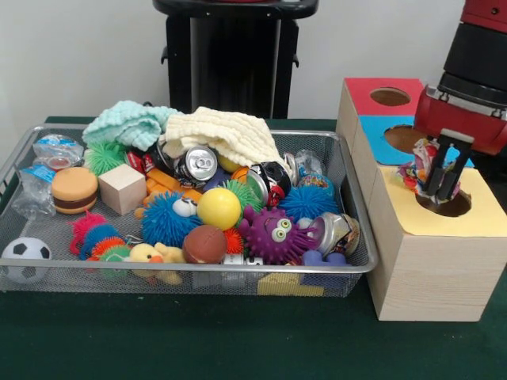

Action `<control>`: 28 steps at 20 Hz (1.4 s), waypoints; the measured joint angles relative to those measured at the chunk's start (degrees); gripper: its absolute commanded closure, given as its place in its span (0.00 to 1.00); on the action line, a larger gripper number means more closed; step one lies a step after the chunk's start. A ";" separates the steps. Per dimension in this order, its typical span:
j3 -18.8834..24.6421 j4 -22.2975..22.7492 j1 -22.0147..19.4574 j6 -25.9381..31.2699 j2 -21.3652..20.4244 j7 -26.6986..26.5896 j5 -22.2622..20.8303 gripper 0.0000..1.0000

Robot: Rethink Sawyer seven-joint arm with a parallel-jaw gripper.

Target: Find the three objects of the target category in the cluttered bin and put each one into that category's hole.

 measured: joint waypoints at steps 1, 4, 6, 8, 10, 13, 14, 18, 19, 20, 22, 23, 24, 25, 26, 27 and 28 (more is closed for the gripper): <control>-0.10 -0.19 0.16 0.00 0.15 0.00 0.22 1.00; -0.66 -0.66 0.69 0.00 0.68 0.00 0.97 1.00; -0.97 -0.82 0.90 0.00 0.95 0.08 1.29 1.00; -1.19 -0.94 1.04 0.00 1.16 0.14 1.57 1.00; -1.44 -1.11 1.16 0.00 1.45 0.15 1.99 1.00; -1.75 -1.41 1.30 0.00 1.88 0.15 2.67 1.00; -1.84 -1.56 1.34 0.00 2.10 0.19 2.97 1.00; -2.10 -1.84 1.37 0.01 2.53 0.19 3.54 1.00; -2.21 -1.93 1.38 0.01 2.64 0.19 3.67 1.00; -2.29 -1.98 1.39 0.01 2.72 0.19 3.73 1.00; -2.71 -2.23 1.44 0.01 3.00 0.19 3.88 1.00; -2.89 -2.34 1.47 0.01 3.10 0.19 3.95 1.00; -3.06 -2.45 1.50 0.01 3.21 0.19 4.01 1.00; -3.26 -2.65 1.51 0.01 3.35 0.19 4.11 1.00; -3.33 -2.75 1.51 0.01 3.42 0.19 4.15 1.00; -3.41 -2.98 1.51 0.01 3.59 0.19 4.30 1.00; -3.48 -3.22 1.51 0.01 3.76 0.19 4.44 1.00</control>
